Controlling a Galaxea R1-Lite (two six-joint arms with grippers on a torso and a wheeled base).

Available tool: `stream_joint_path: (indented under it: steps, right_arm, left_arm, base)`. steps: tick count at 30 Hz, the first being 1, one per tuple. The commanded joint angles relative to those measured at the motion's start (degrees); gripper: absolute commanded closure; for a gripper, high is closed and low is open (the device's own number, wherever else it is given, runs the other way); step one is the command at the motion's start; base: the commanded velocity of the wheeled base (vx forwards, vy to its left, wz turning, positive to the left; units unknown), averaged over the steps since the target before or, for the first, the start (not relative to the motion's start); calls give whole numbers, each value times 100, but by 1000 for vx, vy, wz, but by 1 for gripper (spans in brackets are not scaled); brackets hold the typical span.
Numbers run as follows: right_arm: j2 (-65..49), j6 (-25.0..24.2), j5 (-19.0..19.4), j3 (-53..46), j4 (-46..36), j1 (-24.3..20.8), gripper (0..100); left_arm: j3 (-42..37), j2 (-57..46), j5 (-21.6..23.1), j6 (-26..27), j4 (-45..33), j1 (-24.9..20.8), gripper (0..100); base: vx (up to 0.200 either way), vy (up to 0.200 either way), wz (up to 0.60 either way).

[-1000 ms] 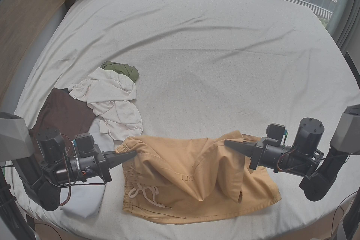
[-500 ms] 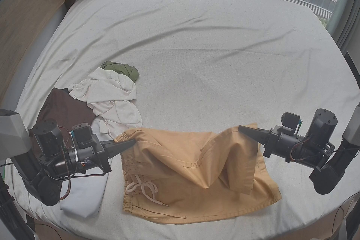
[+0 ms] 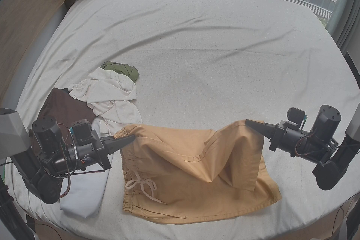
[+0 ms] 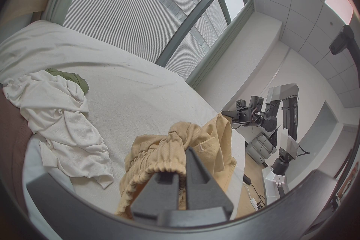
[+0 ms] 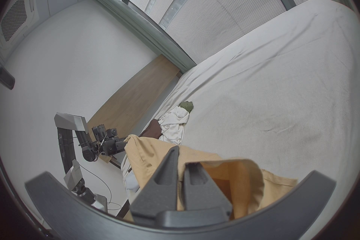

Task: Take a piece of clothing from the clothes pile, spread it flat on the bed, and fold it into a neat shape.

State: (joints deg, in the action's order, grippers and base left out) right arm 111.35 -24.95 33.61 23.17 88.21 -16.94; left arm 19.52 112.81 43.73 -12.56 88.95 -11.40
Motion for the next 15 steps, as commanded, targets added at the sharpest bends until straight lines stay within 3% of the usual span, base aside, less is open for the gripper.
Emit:
stream_joint_path:
  steps: [1, 4, 10, 15]
  right_arm:
    - [-8, -1, 23, 47, 3, 51, 100]
    - [-8, -1, 23, 73, 3, 69, 100]
    - [-8, -1, 32, 284, 3, 350, 100]
    - [-8, -9, 40, 390, 3, 473, 100]
  left_arm:
    - [87, -40, -13, -45, 17, 85, 100]
    - [140, -49, -13, -115, 25, 164, 100]
    - [210, -348, -13, -968, 17, 191, 100]
    - [210, -594, -13, -1337, 17, 191, 100]
  base:
    - [0, 0, 0]
    - [0, 0, 0]
    - [0, 0, 0]
    - [0, 0, 0]
